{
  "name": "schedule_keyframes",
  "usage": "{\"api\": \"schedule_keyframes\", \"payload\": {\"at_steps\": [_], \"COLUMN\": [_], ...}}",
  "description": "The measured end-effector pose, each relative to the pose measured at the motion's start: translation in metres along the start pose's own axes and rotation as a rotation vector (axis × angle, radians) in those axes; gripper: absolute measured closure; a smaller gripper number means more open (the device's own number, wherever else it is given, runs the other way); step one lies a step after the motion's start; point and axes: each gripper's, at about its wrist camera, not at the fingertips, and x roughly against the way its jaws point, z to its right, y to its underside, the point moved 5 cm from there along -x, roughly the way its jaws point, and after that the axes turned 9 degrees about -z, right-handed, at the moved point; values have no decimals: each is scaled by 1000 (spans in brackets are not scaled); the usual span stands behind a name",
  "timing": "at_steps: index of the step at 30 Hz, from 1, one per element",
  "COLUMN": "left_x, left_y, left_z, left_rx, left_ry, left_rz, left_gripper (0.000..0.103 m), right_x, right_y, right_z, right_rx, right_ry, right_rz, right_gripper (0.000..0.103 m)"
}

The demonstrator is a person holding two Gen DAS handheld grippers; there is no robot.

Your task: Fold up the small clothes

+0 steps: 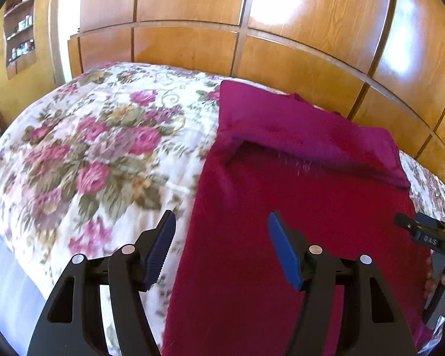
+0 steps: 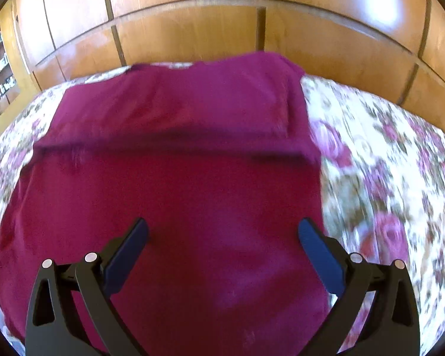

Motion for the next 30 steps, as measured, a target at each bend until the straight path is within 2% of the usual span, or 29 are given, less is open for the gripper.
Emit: {"api": "schedule_keyframes", "payload": {"at_steps": [8,15,19,21,23,24,25,27,28,30], "left_x": [1,13,23,27,28,29,30,33,36,46], "left_y": [36,80,106,117,128,133,135,138,137,132], "left_z": [-17,-36,-40,-40,-38,-36,-34,-32,-31,-29], "left_rx": [24,46,50,54,59,56,47,25,23,24], "left_ry": [-8,39,84,113,157,172,172,176,195,243], "left_rz": [-59,-129,-181,-204,-242,-250,-252,-253,-250,-235], "left_gripper": [39,39,39,46,57,68,76,89,91,92], "right_x": [21,39,57,66,71,75,78,84,86,93], "right_y": [51,103,131,144,154,160,164,170,171,167], "right_z": [8,44,50,44,39,35,33,27,24,24], "right_rx": [38,-98,-112,-99,-69,-43,-25,11,28,31], "right_ry": [-6,-125,-178,-199,-194,-177,-164,-155,-160,-185], "right_rz": [-26,-78,-87,-103,-117,-120,-119,-124,-128,-140], "right_gripper": [2,2,2,4,21,31,36,59,65,90]}}
